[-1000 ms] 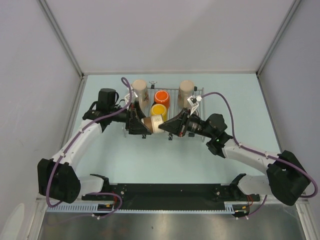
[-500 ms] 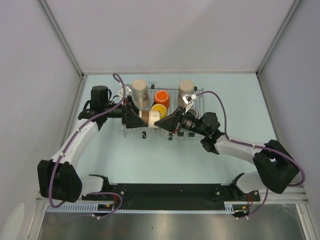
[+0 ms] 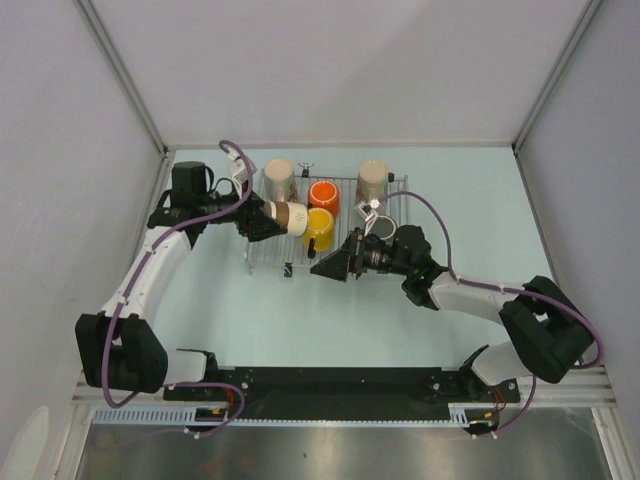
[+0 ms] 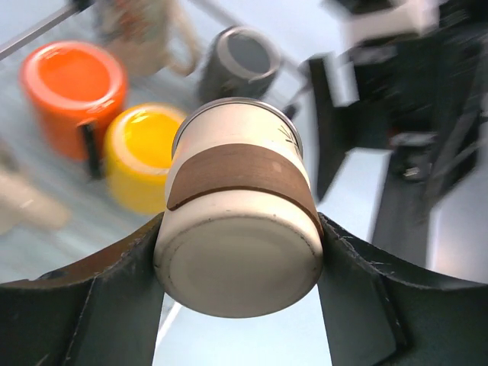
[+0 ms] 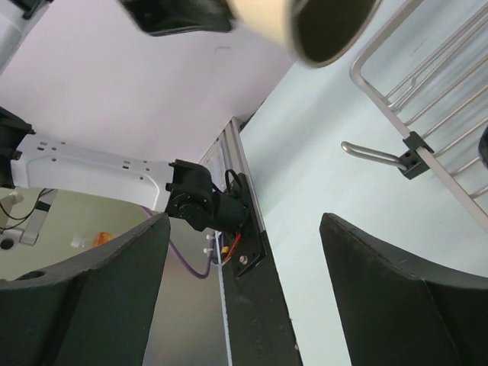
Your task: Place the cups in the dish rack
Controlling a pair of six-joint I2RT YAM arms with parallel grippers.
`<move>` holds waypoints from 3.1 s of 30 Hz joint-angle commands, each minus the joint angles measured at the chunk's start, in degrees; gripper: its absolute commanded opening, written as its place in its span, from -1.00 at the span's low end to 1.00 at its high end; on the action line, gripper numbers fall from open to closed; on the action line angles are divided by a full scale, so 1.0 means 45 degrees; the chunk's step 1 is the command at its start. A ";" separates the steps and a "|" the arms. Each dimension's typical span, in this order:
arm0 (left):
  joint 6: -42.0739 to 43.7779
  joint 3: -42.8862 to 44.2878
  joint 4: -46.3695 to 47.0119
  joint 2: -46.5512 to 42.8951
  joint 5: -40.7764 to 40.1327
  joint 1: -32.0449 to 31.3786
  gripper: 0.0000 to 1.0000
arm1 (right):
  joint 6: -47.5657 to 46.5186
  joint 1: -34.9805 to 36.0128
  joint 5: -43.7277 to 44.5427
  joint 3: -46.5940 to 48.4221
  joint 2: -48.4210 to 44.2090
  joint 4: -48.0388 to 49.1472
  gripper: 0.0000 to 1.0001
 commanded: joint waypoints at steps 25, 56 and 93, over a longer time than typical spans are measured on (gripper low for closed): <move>0.4931 0.2020 -0.3956 0.3874 -1.1549 -0.3221 -0.65 | -0.0635 -0.0999 0.0560 -0.0800 -0.5077 -0.1730 0.73; 0.2764 0.1416 -0.1264 0.1080 -1.1039 -0.3475 1.00 | -0.0713 -0.0785 0.0540 -0.0858 -0.4588 -0.1476 0.74; 0.3310 -0.1455 0.1571 0.0887 -1.3013 -0.1718 1.00 | -0.0693 -0.0785 0.0481 -0.0819 -0.4315 -0.1457 0.73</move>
